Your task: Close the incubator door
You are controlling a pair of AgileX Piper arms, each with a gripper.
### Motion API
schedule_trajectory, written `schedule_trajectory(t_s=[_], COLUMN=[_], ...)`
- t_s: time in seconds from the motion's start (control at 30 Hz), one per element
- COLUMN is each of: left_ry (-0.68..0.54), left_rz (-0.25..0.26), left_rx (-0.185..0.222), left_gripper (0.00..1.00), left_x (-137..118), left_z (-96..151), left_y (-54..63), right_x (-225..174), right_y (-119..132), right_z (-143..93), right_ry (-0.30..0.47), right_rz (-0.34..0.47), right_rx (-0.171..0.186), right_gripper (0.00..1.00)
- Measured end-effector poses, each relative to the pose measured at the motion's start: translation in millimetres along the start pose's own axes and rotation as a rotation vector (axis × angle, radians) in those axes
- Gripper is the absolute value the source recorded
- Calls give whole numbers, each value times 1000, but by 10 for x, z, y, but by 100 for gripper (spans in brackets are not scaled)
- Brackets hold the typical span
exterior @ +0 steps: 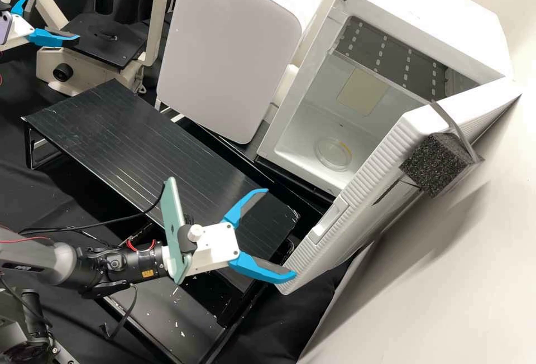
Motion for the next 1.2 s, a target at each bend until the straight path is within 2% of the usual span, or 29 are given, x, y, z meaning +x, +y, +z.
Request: schedule_trajectory(t_s=[0.23,0.43,0.67,0.83,1.07,1.2], left_ry=[0,0,0,0,0,0], left_rz=[0,0,0,0,0,0], left_rx=[0,0,0,0,0,0], left_gripper=[100,100,100,100,100,100], left_x=[0,0,0,0,0,0], left_z=[0,0,0,0,0,0], left_y=[0,0,0,0,0,0], right_x=[234,370,377,360,352,348], right_y=[-144,-215,-196,-169,-139,-138], right_z=[103,217,220,147,144,143], right_ry=[-61,-112,-107,-48,0,9], right_rz=[-18,-19,-16,-33,-71,-87], right_rx=[-47,-57,-52,1,141,198], right_gripper=[100,100,100,100,100,100])
